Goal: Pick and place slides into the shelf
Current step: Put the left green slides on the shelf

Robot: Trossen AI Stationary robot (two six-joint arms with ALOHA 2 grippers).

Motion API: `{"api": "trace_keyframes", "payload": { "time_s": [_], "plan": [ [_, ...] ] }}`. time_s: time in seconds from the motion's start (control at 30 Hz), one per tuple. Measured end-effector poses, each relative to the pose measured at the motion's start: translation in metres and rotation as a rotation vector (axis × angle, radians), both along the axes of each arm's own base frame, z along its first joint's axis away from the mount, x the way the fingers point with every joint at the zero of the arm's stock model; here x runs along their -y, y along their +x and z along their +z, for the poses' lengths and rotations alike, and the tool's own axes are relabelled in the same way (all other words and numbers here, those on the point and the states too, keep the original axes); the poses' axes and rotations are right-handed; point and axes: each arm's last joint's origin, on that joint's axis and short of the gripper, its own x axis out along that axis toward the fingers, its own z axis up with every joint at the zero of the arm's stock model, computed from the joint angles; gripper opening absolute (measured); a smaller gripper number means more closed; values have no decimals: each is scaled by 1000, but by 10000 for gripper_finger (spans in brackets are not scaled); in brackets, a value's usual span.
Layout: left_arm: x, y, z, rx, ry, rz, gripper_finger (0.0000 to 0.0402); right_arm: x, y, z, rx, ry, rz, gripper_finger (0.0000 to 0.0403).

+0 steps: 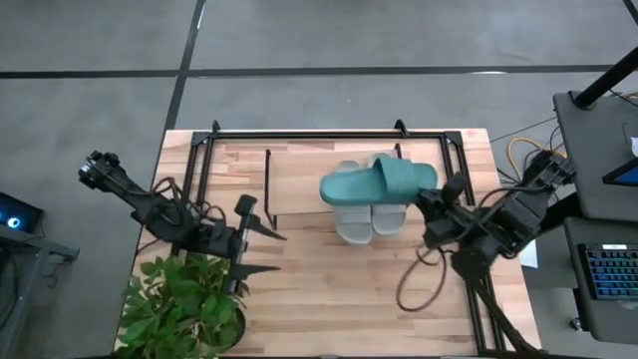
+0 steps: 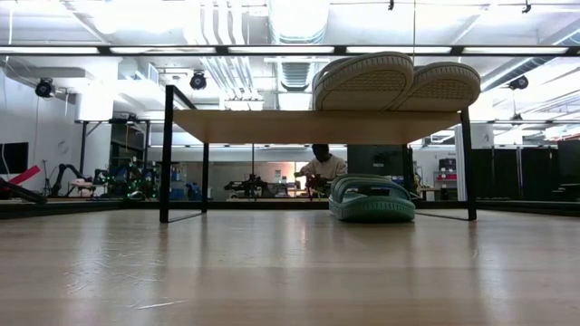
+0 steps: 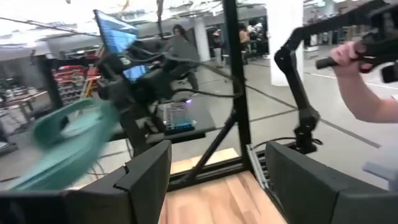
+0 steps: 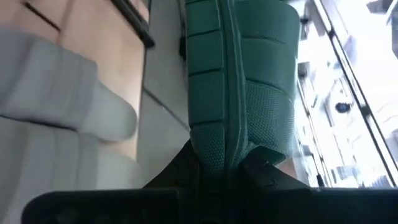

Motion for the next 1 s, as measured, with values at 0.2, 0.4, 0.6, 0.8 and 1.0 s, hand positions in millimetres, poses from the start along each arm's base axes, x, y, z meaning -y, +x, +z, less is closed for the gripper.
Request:
{"api": "trace_keyframes", "payload": {
  "time_s": [0.2, 0.4, 0.6, 0.8, 1.0],
  "plan": [
    [0, -1, 0, -2, 1, 2, 244, -3, -27, -4, 65, 16, 147, 43],
    [3, 5, -3, -1, 0, 9, 244, -5, -42, 0, 136, 137, 410, 43],
    [4, 8, -4, 3, 9, 10, 245, -8, -45, -5, 266, 65, 769, 43],
    [5, 9, -3, 14, -13, 9, 245, 0, -52, -21, 309, 192, 1044, 43],
    [8, 18, -5, 17, 29, 26, 245, -1, -45, -41, 310, 200, 1022, 43]
  ]
}}
